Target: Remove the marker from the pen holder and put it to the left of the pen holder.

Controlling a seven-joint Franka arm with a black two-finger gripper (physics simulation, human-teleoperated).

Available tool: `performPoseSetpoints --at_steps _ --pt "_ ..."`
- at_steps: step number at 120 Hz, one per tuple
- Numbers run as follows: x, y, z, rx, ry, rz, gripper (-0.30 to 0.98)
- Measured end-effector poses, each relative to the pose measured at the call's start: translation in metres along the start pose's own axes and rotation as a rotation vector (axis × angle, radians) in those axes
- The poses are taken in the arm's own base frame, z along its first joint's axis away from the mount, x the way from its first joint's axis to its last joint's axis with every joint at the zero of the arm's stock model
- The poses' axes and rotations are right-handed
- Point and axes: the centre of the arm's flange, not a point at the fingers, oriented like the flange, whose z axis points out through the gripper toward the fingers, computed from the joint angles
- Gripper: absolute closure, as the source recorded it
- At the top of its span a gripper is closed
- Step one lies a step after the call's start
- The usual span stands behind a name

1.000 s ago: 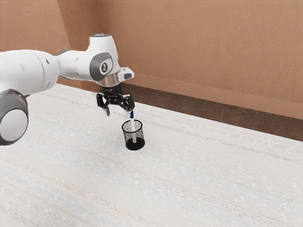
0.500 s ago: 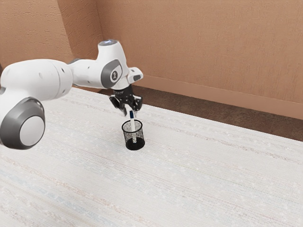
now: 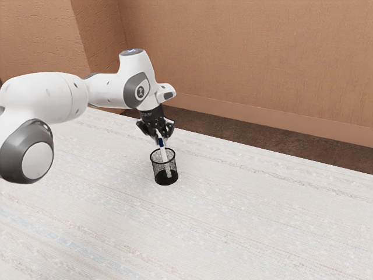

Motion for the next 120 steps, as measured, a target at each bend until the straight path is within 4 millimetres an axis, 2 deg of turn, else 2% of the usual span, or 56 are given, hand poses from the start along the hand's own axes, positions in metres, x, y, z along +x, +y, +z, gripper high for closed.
performPoseSetpoints --at_steps 45,51,61,69,81,90,97,101,113,120 --pt "-0.002 0.005 -0.009 -0.019 0.002 0.006 0.68" --pt "-0.002 0.006 -0.015 -0.022 0.005 0.005 0.70" --pt "-0.004 0.010 -0.039 -0.031 0.027 0.009 0.72" --pt "-0.008 0.015 -0.068 -0.040 0.055 0.015 0.73" --pt "-0.037 0.001 -0.109 -0.049 0.066 -0.006 0.75" --pt "-0.044 -0.007 -0.142 -0.055 0.105 -0.019 0.75" --pt "-0.040 -0.032 -0.163 -0.060 0.139 -0.060 0.76" --pt "-0.034 -0.064 -0.155 -0.079 0.127 -0.119 0.76" --pt "0.001 -0.166 -0.099 -0.229 0.048 -0.299 0.76" --pt "0.005 -0.223 -0.047 -0.359 -0.043 -0.403 0.76"
